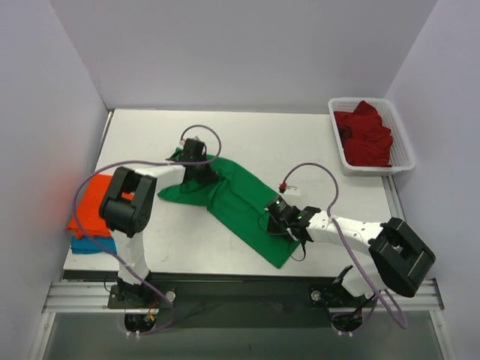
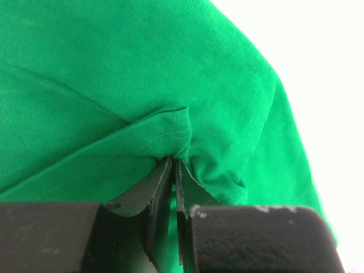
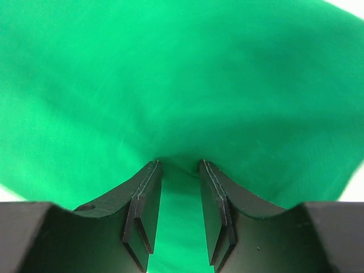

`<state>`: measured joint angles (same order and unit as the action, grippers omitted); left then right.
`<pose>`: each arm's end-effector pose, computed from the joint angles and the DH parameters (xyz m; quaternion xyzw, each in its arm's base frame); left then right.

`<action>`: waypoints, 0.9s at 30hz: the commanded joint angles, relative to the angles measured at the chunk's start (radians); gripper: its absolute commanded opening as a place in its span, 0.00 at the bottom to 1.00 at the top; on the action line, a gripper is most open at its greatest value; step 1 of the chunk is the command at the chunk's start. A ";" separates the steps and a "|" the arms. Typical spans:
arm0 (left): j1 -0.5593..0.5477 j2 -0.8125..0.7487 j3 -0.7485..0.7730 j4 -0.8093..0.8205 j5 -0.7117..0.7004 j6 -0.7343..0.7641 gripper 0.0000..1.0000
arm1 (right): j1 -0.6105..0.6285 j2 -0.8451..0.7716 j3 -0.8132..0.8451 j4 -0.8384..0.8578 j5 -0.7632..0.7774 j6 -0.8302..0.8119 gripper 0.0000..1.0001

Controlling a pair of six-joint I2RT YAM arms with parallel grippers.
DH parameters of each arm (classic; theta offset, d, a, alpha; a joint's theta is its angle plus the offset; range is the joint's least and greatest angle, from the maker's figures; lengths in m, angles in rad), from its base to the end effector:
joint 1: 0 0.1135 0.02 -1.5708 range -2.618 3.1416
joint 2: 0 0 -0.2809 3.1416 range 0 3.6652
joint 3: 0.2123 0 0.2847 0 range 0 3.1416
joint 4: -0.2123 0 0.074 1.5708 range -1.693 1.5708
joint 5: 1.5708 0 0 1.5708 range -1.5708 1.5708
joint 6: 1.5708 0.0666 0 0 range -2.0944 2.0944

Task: Fold and stack the t-shirts
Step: Rotate the tshirt 90 degrees

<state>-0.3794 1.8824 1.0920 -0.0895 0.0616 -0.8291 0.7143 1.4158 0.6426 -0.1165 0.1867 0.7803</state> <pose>0.4017 -0.1646 0.1170 -0.1995 0.9191 -0.2161 0.2621 0.2389 0.1908 0.1313 0.0621 0.9369 0.1616 0.3037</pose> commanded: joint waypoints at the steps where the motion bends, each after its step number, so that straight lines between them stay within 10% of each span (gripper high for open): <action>1: -0.038 0.148 0.185 -0.064 0.075 0.028 0.20 | 0.206 -0.026 -0.092 0.088 -0.039 0.282 0.34; 12: -0.073 0.436 0.723 -0.305 0.264 0.252 0.77 | 0.376 0.121 0.089 0.252 -0.039 0.297 0.34; 27: 0.103 0.255 0.751 -0.356 0.238 0.252 0.89 | 0.281 -0.150 0.083 -0.018 0.046 0.132 0.34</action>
<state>-0.2779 2.2330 1.8755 -0.4004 0.3332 -0.5659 1.0267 1.3521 0.7441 -0.0238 0.1619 0.9443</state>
